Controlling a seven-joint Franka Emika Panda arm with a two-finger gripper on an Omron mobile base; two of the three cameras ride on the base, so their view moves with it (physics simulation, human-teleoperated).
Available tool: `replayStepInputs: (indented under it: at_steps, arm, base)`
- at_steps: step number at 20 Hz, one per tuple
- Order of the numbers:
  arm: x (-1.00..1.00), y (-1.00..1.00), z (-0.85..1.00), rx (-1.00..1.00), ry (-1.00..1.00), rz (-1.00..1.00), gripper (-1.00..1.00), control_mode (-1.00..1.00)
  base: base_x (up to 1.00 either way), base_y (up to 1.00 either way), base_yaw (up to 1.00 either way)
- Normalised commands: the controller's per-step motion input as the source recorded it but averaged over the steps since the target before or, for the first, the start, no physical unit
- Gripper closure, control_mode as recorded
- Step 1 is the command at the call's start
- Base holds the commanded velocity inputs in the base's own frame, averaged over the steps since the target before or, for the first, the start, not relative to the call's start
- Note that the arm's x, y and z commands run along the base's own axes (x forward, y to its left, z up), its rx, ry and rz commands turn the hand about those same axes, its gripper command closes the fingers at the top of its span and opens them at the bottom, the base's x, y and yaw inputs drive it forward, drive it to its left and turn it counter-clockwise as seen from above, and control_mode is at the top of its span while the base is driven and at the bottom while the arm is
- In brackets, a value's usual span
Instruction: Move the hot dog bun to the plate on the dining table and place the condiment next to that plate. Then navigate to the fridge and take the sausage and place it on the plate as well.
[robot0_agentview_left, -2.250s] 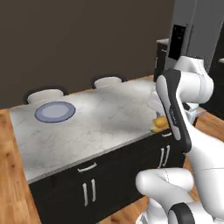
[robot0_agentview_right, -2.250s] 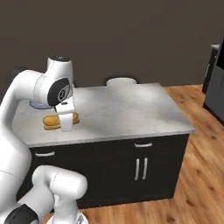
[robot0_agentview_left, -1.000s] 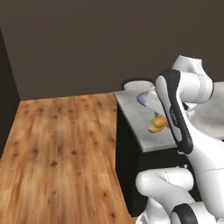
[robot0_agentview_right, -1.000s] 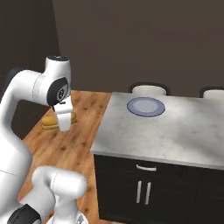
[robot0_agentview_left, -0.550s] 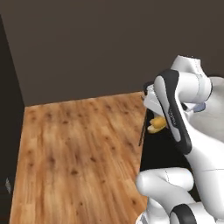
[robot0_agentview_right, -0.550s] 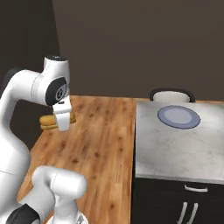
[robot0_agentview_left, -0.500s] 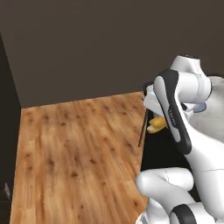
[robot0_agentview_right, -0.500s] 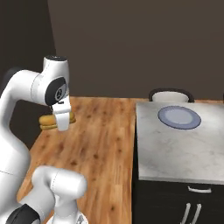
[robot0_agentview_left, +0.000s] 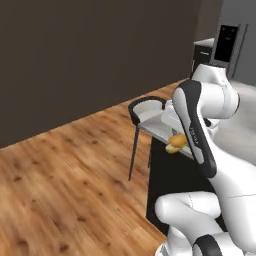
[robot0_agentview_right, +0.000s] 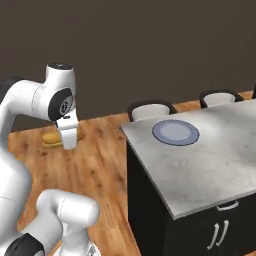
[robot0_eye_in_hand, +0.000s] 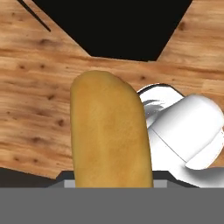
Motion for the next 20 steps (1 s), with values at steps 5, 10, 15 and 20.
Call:
replayStepInputs:
  at_steps: [5,10,15,20]
  arm:
    - [0.00,0.00,0.00,0.00,0.00,0.00,1.00,1.00]
    - [0.00,0.00,0.00,0.00,0.00,0.00,1.00,1.00]
    - [0.00,0.00,0.00,0.00,0.00,0.00,1.00,1.00]
    - [0.00,0.00,0.00,0.00,0.00,0.00,1.00,1.00]
  base:
    - [0.55,0.59,-0.72]
    - [0.41,0.59,-0.73]
    - [0.28,0.61,-0.72]
    - [0.24,0.64,-0.69]
